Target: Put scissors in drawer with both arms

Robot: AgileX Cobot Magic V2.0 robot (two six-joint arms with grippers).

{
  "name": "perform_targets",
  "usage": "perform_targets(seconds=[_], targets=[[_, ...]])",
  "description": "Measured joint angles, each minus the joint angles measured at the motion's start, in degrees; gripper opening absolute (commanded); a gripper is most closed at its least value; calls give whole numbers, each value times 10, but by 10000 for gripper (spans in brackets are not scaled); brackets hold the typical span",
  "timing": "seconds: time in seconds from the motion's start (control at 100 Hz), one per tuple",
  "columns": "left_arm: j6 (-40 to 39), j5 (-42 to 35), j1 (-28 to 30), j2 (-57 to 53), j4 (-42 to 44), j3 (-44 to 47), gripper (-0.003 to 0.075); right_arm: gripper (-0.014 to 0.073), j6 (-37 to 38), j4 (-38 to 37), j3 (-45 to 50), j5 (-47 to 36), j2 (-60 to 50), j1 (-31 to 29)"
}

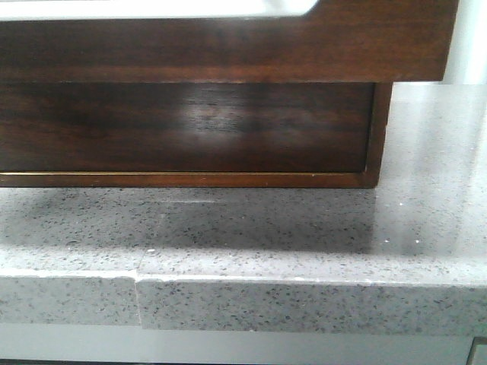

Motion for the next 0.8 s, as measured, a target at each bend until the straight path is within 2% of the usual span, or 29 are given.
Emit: perform_targets(seconds=[0.09,0.24,0.37,0.43,0.6,0.69,0.8], targets=[[0,-38,0,-12,34,15,-20,-46,0,0,0,0,0,0],[-9,-133,0,-64,162,86,-20,-46,0,0,0,-1,0,0],[-63,-239,0,-111,249,188,-20,-46,0,-1,0,-1,0,0],[-105,-264,0,-116,272,224,-20,-46,0,-1,0,-1,0,0],[-248,-265,0,-116,324,284,-20,-46,0,-1,0,-2,0,0],[-272,-260,0,-116,331,284,-20,-46,0,-1,0,-2,0,0],[-280,-220,0,-116,334,284,-20,-46,0,-2,0,-3,0,0]])
